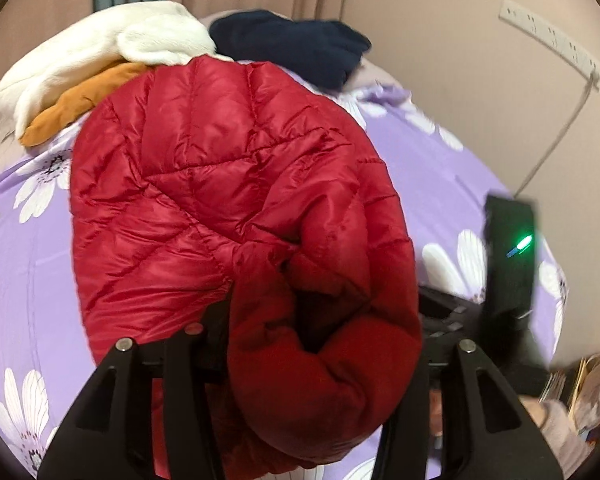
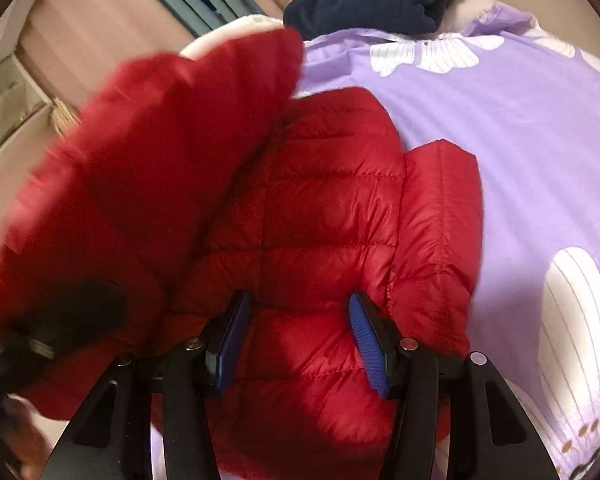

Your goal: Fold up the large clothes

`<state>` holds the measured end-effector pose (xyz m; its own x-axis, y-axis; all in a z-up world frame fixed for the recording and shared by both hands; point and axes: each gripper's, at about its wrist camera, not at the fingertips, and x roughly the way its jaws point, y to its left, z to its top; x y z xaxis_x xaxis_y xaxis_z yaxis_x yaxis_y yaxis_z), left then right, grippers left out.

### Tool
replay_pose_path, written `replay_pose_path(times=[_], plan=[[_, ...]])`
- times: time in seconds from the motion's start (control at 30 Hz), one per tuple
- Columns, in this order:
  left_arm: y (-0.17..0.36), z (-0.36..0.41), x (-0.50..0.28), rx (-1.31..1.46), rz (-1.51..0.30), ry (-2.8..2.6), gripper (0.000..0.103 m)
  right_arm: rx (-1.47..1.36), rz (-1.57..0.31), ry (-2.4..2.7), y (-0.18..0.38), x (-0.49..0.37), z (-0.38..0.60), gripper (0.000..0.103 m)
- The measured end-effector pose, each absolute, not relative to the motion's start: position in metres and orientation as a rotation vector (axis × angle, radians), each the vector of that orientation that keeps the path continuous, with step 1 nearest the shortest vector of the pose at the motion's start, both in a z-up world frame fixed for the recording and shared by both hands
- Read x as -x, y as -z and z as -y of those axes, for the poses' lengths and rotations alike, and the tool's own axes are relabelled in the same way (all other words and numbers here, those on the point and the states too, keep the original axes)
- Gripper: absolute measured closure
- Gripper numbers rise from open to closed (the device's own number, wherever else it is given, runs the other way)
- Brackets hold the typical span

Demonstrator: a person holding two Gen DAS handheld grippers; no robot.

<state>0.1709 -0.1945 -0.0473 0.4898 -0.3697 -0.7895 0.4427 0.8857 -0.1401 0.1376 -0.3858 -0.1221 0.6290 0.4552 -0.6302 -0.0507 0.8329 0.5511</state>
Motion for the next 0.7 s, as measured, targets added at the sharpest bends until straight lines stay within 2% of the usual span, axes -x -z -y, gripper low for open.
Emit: replay_pose_path(times=[0.07,0.2,0.4,0.53,0.7], plan=[[0.049,0.193,-0.170,-0.075,-0.938,0.532,0.043,-0.516,-0.844,-0.312,0.118,-0.132,0.397,0.048],[0.049,0.185,-0.172,-0.043,-0.951,0.571,0.036,-0.589,-0.799,-0.276,0.112,-0.117,0.432,0.048],[0.047,0.179,-0.168,-0.007,-0.962,0.606,0.032,-0.901,-0.712,-0.348,0.112,-0.118,0.472,0.044],[0.047,0.180,-0.164,-0.027,-0.961,0.615,0.030,-0.882,-0.730,-0.462,0.092,-0.145,0.445,0.030],[0.048,0.181,-0.167,-0.040,-0.961,0.620,0.030,-0.795,-0.779,-0.545,0.070,-0.175,0.404,0.030]])
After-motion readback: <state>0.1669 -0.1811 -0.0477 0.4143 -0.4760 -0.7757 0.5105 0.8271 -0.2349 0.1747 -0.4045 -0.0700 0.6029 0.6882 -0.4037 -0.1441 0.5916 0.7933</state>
